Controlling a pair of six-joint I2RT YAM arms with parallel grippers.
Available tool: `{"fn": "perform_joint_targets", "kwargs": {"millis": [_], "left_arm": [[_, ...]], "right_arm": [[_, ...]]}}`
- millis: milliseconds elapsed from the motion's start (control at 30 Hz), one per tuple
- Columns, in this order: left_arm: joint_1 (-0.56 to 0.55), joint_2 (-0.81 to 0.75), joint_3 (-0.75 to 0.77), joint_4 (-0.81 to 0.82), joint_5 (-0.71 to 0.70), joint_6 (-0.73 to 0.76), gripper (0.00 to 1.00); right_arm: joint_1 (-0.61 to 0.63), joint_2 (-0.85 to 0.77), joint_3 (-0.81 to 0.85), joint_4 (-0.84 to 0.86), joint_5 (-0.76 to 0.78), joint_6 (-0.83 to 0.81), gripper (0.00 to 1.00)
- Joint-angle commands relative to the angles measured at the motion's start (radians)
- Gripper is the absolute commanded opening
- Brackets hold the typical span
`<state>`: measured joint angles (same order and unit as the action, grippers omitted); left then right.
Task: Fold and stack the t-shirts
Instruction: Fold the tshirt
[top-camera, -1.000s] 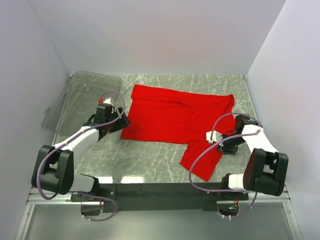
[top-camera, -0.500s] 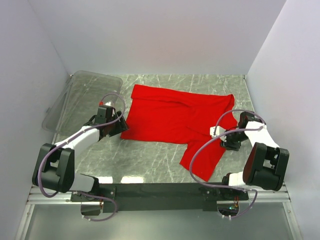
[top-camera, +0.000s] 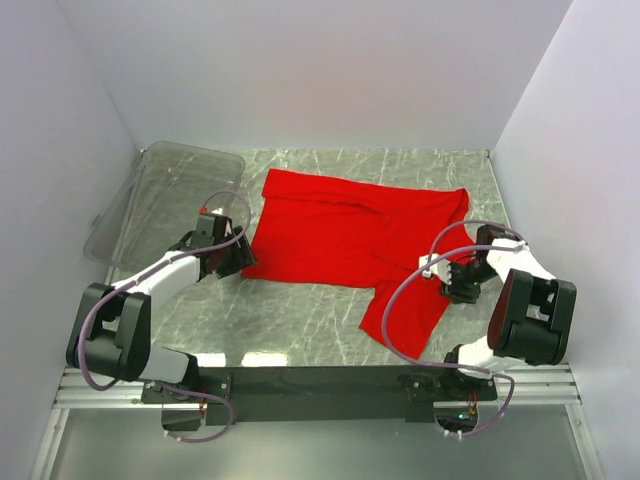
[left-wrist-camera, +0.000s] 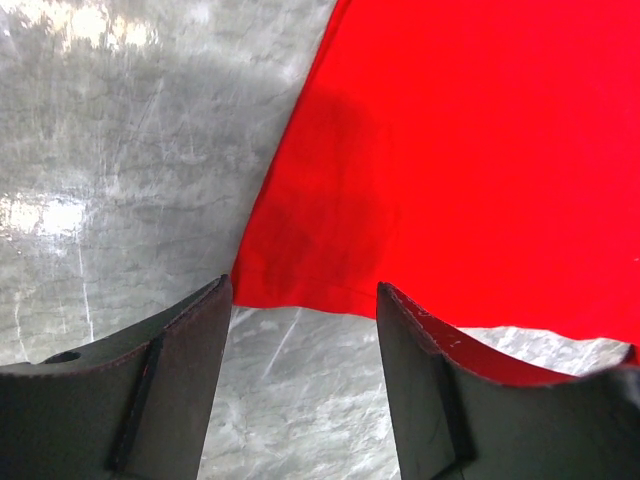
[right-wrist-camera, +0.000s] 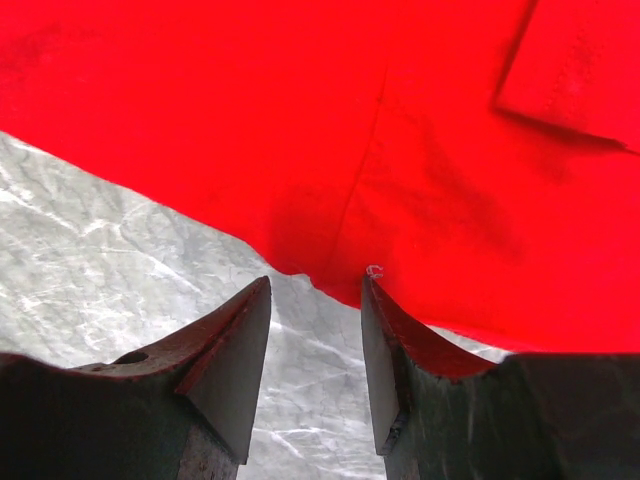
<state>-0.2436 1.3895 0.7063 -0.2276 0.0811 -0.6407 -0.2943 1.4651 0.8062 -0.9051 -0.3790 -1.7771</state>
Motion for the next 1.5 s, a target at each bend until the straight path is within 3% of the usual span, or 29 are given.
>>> {"fn": "perform_joint_targets", "kwargs": {"millis": [0,267,367,500,600,733,833,867,900,1200,1467], "left_arm": [[-0.002,0.017,0.001,-0.001,0.002,-0.007,0.65],[-0.003,0.045,0.005,-0.006,0.005,-0.014,0.65],[-0.006,0.066,0.013,-0.021,0.0,-0.017,0.65],[-0.01,0.089,0.018,-0.038,-0.018,-0.019,0.64],[-0.011,0.112,0.027,-0.047,-0.037,-0.024,0.59],[-0.016,0.134,0.041,-0.049,-0.05,-0.027,0.44],[-0.02,0.112,0.045,-0.036,-0.047,-0.022,0.17],[-0.022,0.102,0.045,-0.033,-0.044,-0.019,0.03],[-0.023,0.085,0.048,-0.029,-0.041,-0.013,0.01],[-0.023,-0.038,0.088,-0.029,-0.072,0.015,0.01],[-0.023,-0.021,0.145,-0.019,-0.046,0.019,0.01]], "right_arm": [[0.009,0.029,0.021,0.029,0.022,0.019,0.48],[0.015,0.055,0.011,0.041,0.038,0.027,0.4],[0.015,0.064,0.022,0.038,0.031,0.041,0.32],[0.015,0.066,0.021,0.044,0.029,0.05,0.13],[0.017,0.063,0.019,0.044,0.023,0.05,0.1],[0.014,0.052,0.024,0.032,0.011,0.053,0.03],[0.012,0.037,0.025,0.022,-0.004,0.057,0.0],[0.009,0.031,0.028,0.017,-0.012,0.059,0.0],[0.003,0.026,0.033,0.011,-0.03,0.064,0.0],[-0.077,-0.005,0.134,-0.078,-0.156,0.131,0.0],[-0.16,-0.017,0.182,-0.118,-0.241,0.18,0.0]]}}
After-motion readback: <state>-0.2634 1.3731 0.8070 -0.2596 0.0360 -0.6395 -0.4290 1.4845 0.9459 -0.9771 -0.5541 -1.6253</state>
